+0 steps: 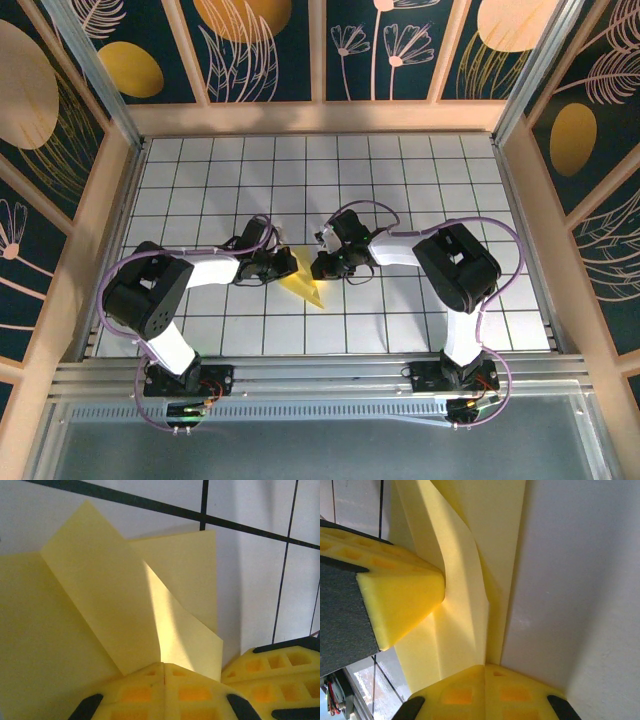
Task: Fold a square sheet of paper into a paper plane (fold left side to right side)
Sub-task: Fourth fold the wing at the center of the table.
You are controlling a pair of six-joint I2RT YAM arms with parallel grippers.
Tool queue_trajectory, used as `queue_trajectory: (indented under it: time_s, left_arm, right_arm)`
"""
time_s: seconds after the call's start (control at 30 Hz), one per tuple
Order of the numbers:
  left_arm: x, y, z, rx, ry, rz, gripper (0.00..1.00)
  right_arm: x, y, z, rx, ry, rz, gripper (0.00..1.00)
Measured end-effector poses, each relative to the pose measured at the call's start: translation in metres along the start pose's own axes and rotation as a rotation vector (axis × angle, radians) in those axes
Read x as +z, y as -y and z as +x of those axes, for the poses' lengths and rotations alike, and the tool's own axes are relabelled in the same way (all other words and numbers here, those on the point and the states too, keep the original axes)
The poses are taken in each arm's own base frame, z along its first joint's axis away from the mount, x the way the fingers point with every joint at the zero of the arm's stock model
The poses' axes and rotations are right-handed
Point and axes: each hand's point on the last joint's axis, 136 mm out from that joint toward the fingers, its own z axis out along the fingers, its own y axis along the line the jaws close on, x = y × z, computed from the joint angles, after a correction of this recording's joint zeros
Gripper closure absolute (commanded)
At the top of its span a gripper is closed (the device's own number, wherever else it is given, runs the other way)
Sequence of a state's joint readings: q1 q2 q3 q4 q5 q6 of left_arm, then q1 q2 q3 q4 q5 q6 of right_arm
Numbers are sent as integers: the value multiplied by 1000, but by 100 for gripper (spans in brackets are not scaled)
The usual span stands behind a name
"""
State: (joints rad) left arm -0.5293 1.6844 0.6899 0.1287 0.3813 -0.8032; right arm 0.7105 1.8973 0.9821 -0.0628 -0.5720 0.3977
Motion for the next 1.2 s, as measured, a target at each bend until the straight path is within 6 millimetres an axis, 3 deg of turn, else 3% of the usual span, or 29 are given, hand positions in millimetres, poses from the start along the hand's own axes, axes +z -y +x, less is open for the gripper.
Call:
queue_trajectory:
  time_s: [0.17,0.4,0.53,0.67,0.8,0.9,1.1,1.2]
  left_arm:
    - [0,-1,0,0,4,-3,97]
    - [1,-1,0,7,15,10,98]
    - [1,-1,0,9,19,15,98]
    - [1,-1,-1,10,20,16,98]
    - [1,-1,-1,10,20,16,98]
    - [1,-1,-1,10,20,16,98]
    - [1,-1,-1,10,20,16,98]
    - [1,-1,-1,10,20,16,98]
  right_arm:
    - [0,0,0,1,-1,0,100]
    - [-4,-2,-2,2,7,6,79]
    - [-15,-4,-8,3,27,26,71]
    - [-38,-10,-18,-2,79,48,69]
    - [-66,-25,-24,-25,145,23,87]
    - [-75,-39,-11,-36,145,-59,100]
    - [-52,-51,35,-10,17,-183,100]
    - [-37,-53,47,-11,-35,-198,100]
